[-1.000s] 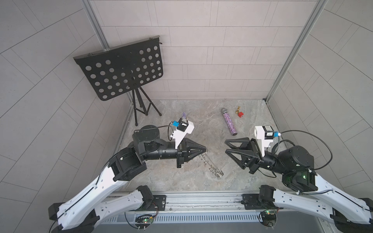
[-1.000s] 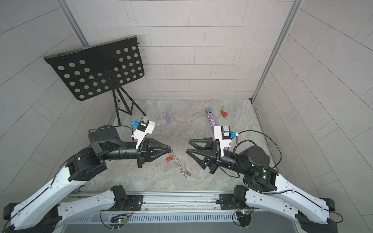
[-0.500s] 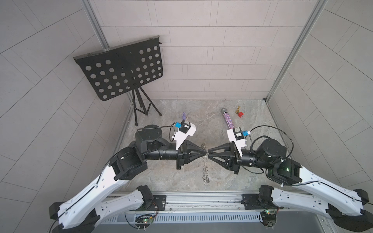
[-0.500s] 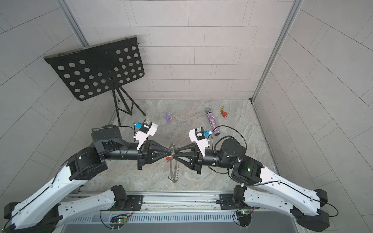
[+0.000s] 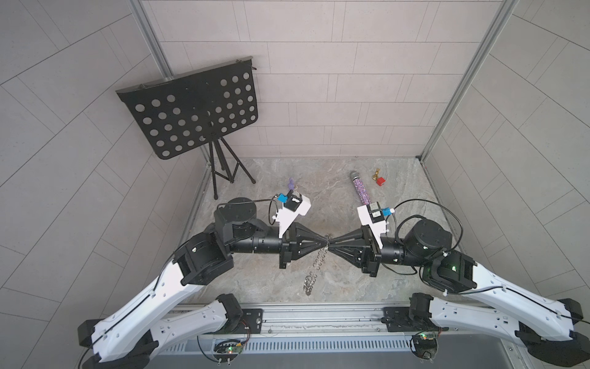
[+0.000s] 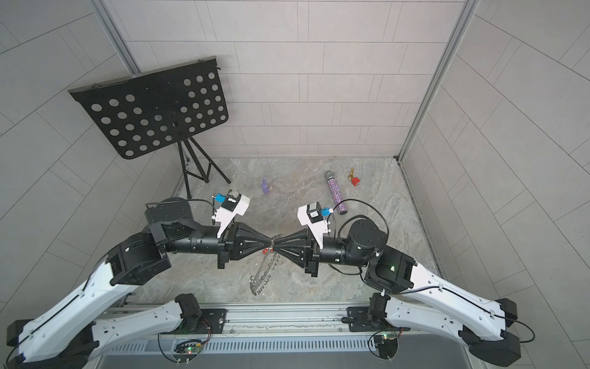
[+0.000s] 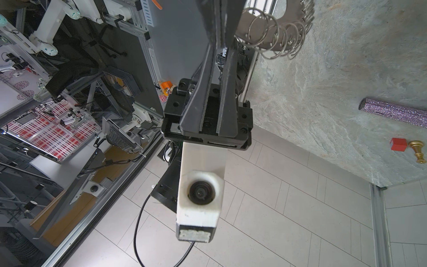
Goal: Attach keys to a key ring
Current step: Adjust the keyring.
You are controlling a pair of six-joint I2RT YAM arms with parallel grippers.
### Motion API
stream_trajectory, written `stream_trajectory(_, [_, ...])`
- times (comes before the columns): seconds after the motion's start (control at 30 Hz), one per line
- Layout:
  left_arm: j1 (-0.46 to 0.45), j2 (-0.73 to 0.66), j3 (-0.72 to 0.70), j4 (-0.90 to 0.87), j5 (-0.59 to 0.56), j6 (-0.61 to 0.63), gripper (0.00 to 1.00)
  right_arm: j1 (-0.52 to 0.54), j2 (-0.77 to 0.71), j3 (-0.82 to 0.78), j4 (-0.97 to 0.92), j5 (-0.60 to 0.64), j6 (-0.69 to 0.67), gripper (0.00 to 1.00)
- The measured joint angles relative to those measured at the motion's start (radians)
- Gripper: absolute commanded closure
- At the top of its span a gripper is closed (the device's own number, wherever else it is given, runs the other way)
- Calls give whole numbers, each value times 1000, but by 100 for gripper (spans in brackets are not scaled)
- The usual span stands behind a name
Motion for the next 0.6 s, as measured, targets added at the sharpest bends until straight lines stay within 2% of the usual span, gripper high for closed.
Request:
stream_trajectory(0.13, [0,5,0,2,-1,0,100,0,6,0,10,-2,2,90])
stream_trajectory(0.27, [0,6,0,5,-3,1,100,0,10,0,16,-6,16,100])
stream_trajectory(0.6, [0,1,-1,14,-6,1,98,0,15,0,38,-16,24,100])
